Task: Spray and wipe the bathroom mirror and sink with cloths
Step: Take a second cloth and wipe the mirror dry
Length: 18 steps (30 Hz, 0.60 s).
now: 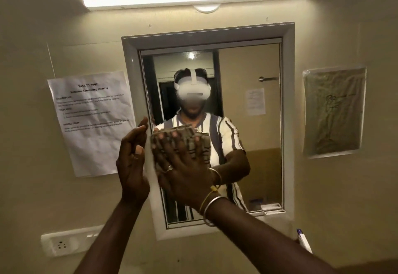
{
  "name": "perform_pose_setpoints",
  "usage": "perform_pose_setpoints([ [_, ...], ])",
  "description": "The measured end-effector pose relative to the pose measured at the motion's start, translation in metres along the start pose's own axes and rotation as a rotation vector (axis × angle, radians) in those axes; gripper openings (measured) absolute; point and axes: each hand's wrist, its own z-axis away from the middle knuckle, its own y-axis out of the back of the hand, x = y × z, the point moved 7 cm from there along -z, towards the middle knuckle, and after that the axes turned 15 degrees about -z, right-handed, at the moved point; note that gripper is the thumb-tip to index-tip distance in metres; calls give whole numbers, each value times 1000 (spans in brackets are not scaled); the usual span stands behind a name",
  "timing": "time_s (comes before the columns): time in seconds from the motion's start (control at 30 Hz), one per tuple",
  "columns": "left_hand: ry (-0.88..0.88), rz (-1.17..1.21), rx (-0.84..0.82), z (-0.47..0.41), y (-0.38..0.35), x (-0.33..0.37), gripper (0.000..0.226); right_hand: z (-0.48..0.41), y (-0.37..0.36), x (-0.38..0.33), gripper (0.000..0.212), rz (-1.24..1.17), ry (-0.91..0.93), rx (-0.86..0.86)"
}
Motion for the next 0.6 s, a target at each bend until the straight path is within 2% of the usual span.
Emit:
perform_pose_setpoints([
  [0.13, -4, -20, -7, -1, 3, -2, 45, 1, -6, -7, 70, 13, 46, -16],
  [0.23, -21, -36, -3, -2, 1, 2, 42, 9, -2, 9, 68, 53, 140, -78],
  [0.3, -19, -38, 1, -2, -1, 4, 42, 20, 9, 25, 68, 62, 151, -61],
  [0.43, -27, -69, 14, 0, -3, 5, 42, 54, 45, 81, 69, 103, -17, 79],
  [0.6, -49, -61, 9, -1, -5, 5, 42, 108, 76, 154, 78, 193, -328, 118],
])
